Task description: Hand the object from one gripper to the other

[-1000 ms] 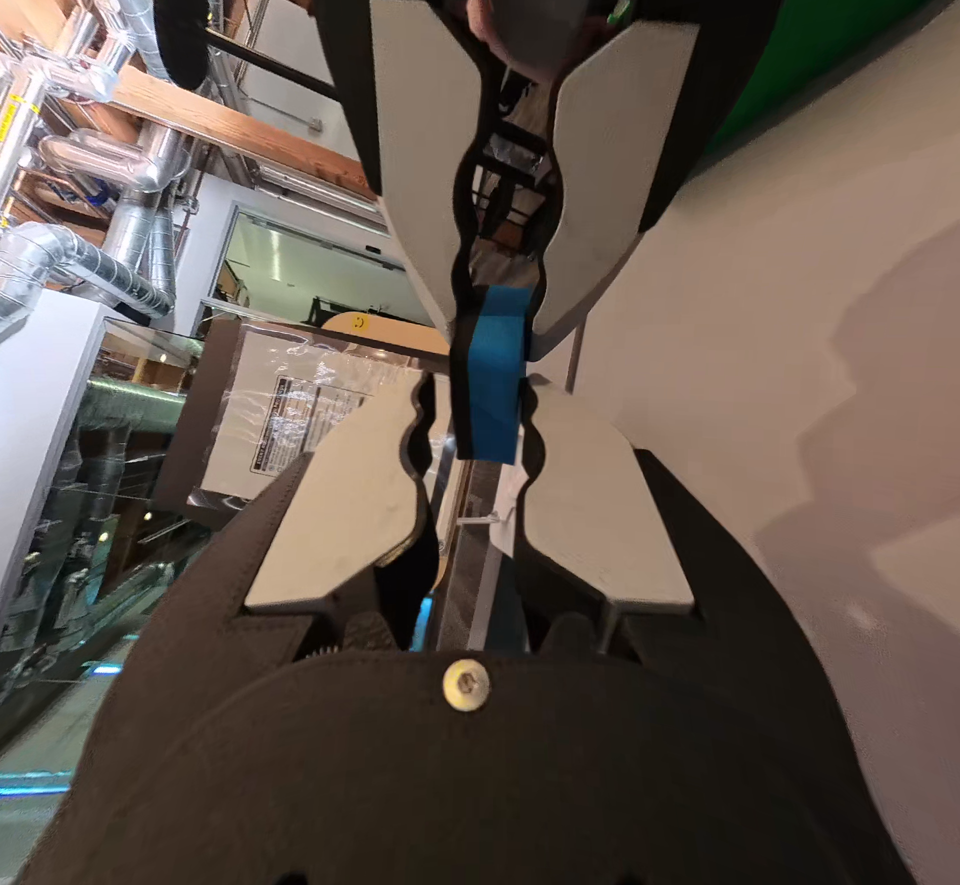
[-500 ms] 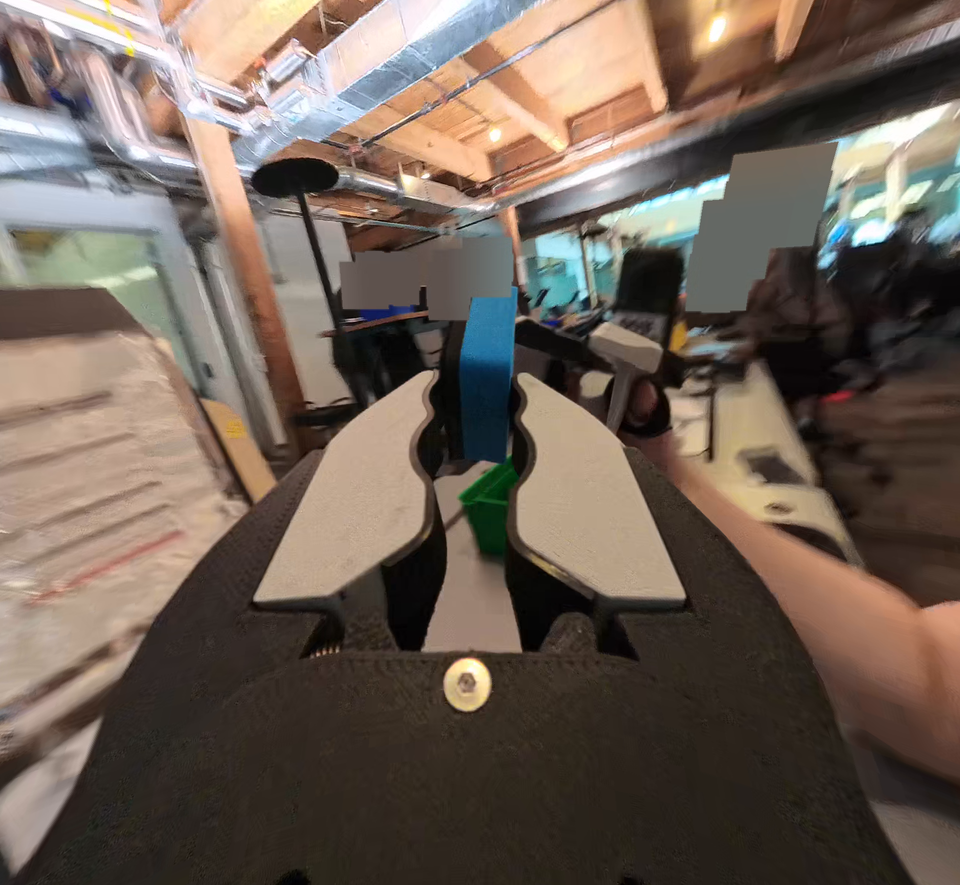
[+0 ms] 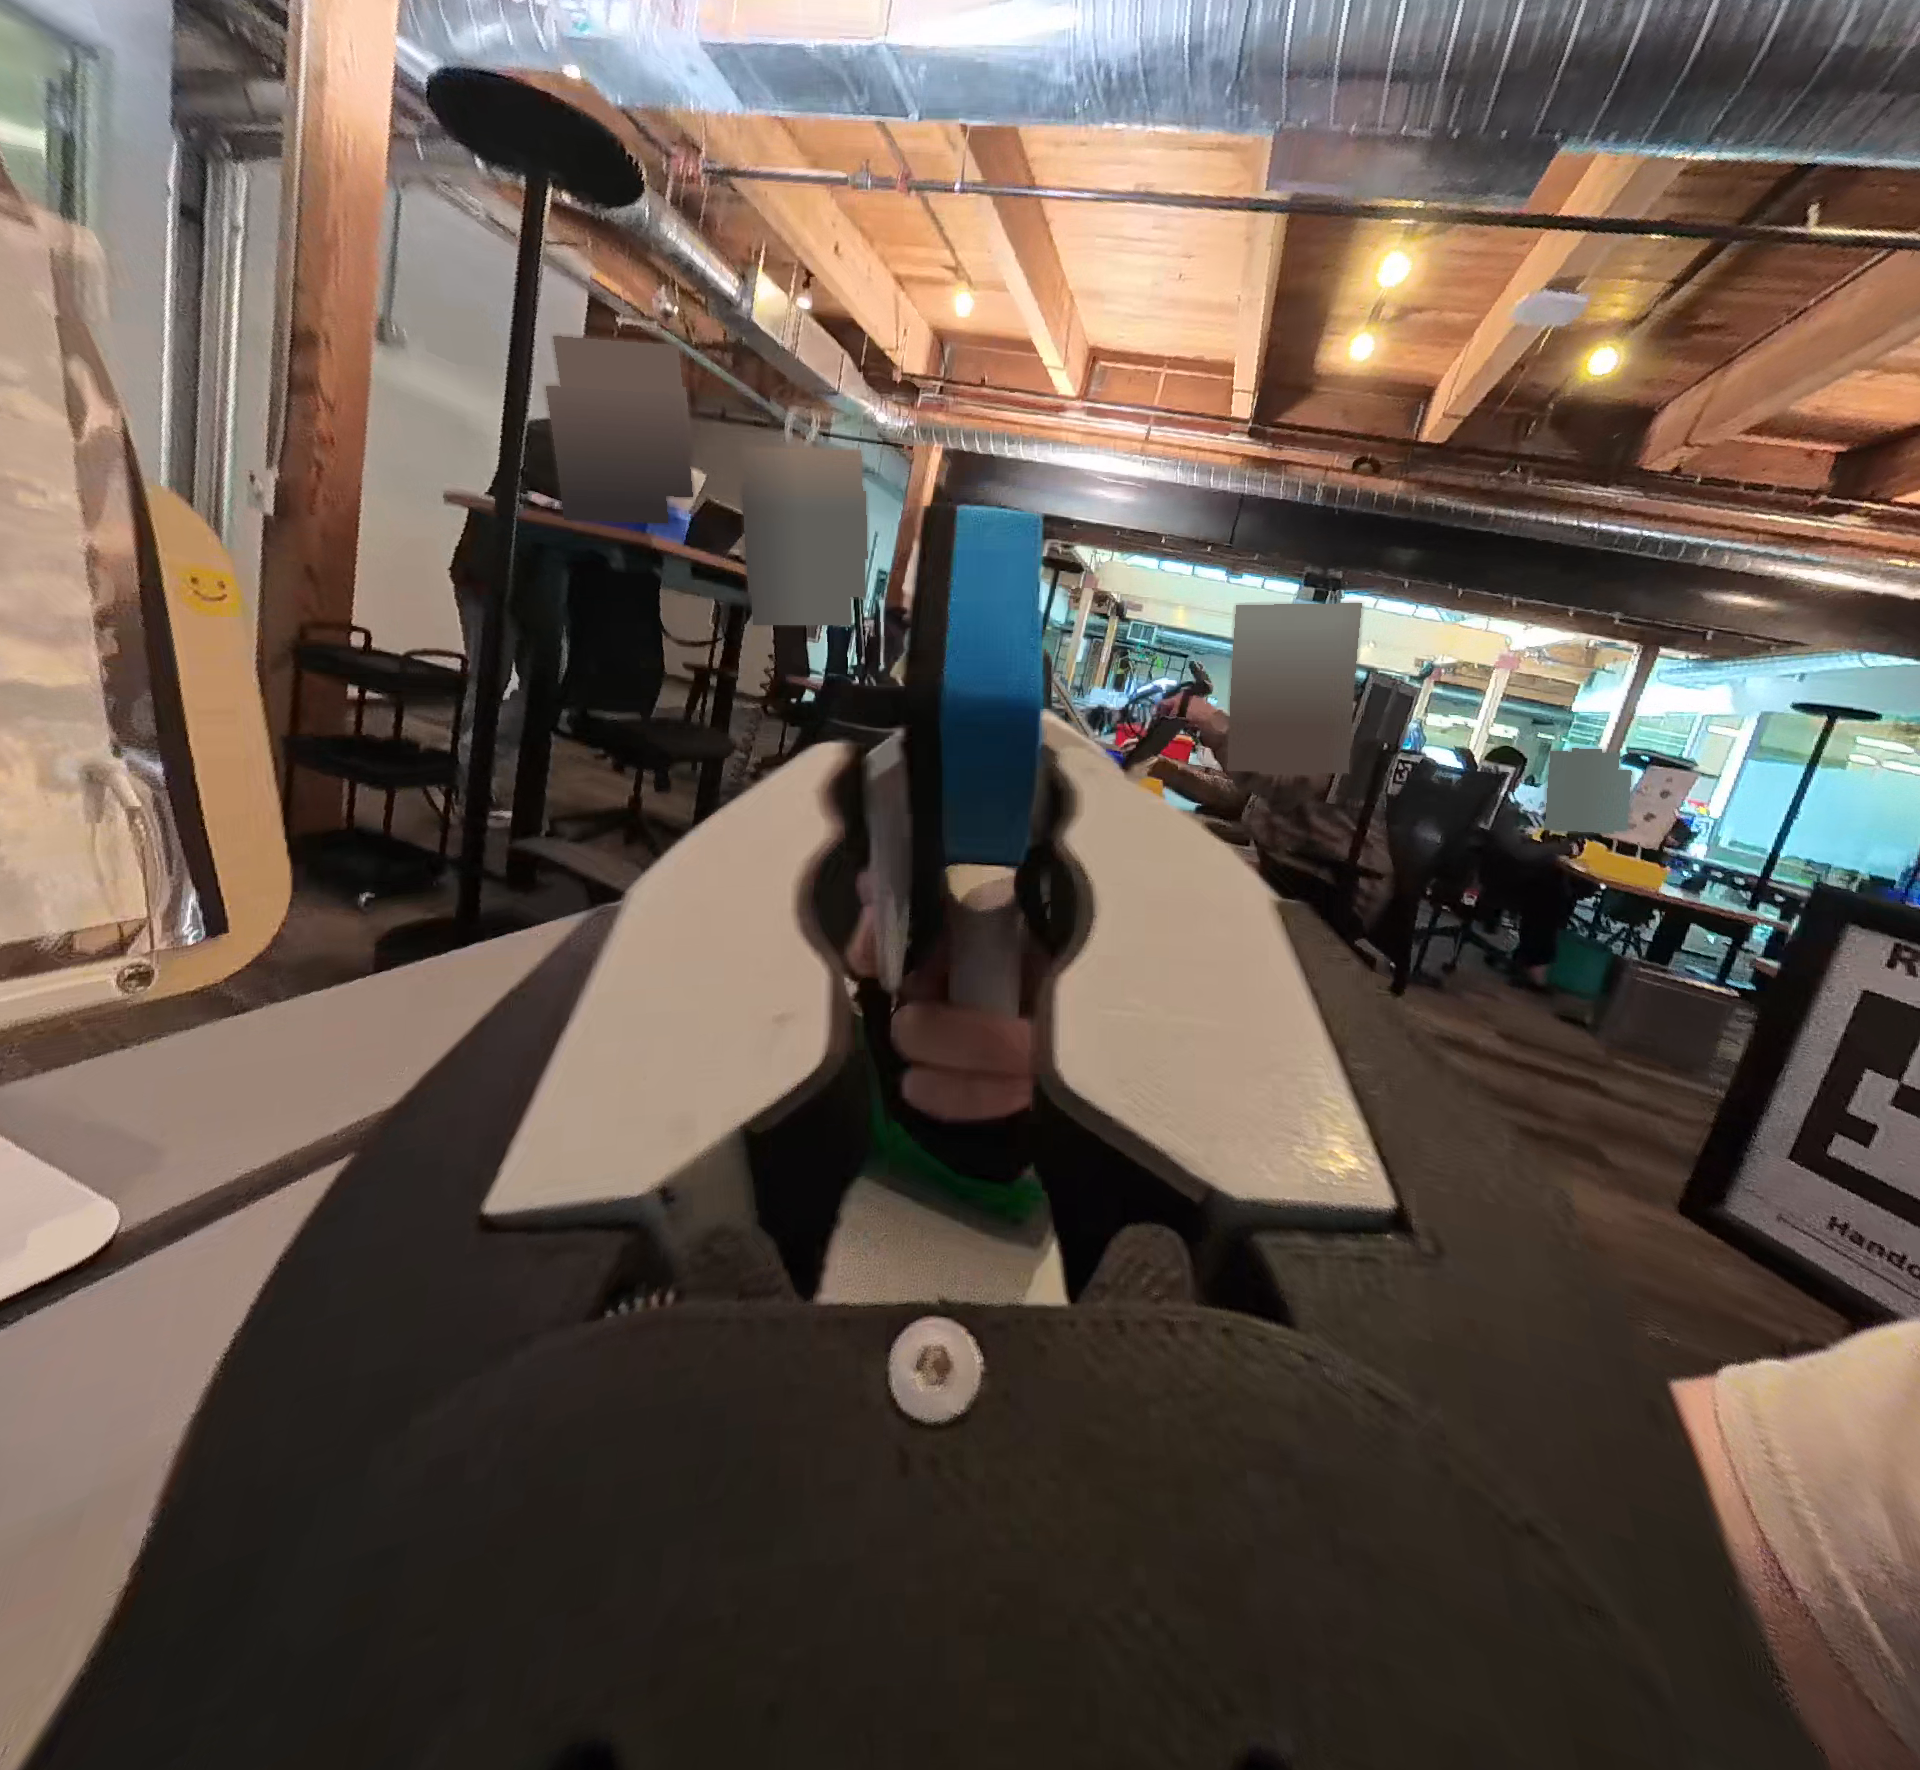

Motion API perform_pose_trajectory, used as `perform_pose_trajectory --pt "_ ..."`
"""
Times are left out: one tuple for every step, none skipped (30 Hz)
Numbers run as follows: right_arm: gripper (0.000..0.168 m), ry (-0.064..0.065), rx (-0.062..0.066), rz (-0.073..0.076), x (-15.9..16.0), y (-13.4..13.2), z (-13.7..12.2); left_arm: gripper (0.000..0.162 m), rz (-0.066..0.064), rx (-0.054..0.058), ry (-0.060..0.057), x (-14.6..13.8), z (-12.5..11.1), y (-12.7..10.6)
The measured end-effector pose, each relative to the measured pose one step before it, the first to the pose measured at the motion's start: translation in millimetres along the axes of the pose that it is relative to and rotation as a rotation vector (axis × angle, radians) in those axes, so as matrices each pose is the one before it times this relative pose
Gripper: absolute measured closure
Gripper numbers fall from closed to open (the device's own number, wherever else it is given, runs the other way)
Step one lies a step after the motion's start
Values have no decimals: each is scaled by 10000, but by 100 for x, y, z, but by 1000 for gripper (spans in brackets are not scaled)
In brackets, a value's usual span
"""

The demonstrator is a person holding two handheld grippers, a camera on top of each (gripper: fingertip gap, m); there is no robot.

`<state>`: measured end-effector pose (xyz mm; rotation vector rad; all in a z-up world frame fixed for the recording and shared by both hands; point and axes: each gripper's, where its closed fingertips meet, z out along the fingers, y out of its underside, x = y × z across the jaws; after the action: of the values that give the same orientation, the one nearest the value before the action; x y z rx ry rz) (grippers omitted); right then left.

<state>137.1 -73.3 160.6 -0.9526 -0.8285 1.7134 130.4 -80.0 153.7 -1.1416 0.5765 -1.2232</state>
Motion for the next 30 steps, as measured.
perform_pose_trajectory --pt "148 202 66 62 82 -807 -714 112 -73 -81 -115 -398 23 -32" --pt "148 502 17 -61 161 -1129 -1041 105 42 -134 -163 -435 -95 -73" --pt "147 867 -110 -313 302 -1276 -1484 106 128 -55 -82 -240 -207 -258" --pt "147 1305 -256 -738 627 -1278 -1979 107 165 52 -46 -113 -290 -450" --pt "147 1710 -365 -1011 1221 -1116 -2529 110 199 26 -97 -121 -306 -453" --pt "147 2003 -622 -894 2075 -575 -2980 114 222 -53 -89 -97 -290 -373" --pt "147 2165 -878 -667 2960 293 -3170 116 224 -124 -72 -81 -257 -250" --pt "147 2167 -808 -326 3677 941 -3009 117 242 -157 -108 -145 -227 -166" --pt "147 1875 -604 198 3951 1335 -2425 117 250 -132 -110 -155 -201 -130" --pt "147 1230 -533 699 3519 1598 -1538 118 208 -102 -109 -156 -215 -120" --pt "147 601 -513 964 2845 1633 -739 118 160 -76 -121 -162 -197 -102" --pt "147 357 -430 957 2473 1459 -144 120 127 -65 -98 -116 -200 -87" --pt "147 401 -552 756 2328 1524 271 120 99 -62 -38 -4 -165 -81" --pt "147 414 -732 443 2037 1629 638 120 59 -66 -14 55 -169 -75" --pt "147 240 -732 272 1468 1496 1002 120 33 -54 16 109 -143 -107" --pt "147 -118 -673 245 638 1238 1214 120 41 -16 45 175 -141 -139" --pt "147 -352 -608 191 38 986 1287 120 54 23 29 170 -130 -183" --pt "147 -193 -493 84 39 696 1252 121 73 24 11 158 -128 -153" --pt "147 144 -438 -34 322 555 1110 121 90 -9 18 152 -92 -107" --pt "146 351 -375 -120 465 426 909 120 93 -44 9 138 -93 -67" --pt "145 310 -251 -141 300 216 629 120 92 -59 -48 32 -97 -58" --pt "145 169 -111 -63 59 -43 308 118 115 -69 -110 -90 -125 -62" --pt "144 156 -19 32 27 -208 -36 116 156 -54 -132 -151 -210 -137" --pt "139 86 100 16 -97 -377 -349 115 196 -32 -128 -167 -293 -191" --pt "132 18 243 -25 -241 -437 -629 115 246 -96 -184 -302 -417 -170" --pt "131 -13 386 -116 -367 -544 -878 116 308 -233 -378 -638 -608 -77" --pt "131 -16 492 -196 -455 -688 -1055 117 357 -369 -599 -1057 -791 50" --pt "129 42 579 -215 -466 -899 -1203 117 426 -418 -760 -1383 -943 140" --pt "126 83 727 -232 -491 -1209 -1305 118 461 -574 -807 -1568 -1041 464" --pt "124 22 899 -258 -710 -1558 -1374 120 385 -855 -703 -1543 -1035 1043"
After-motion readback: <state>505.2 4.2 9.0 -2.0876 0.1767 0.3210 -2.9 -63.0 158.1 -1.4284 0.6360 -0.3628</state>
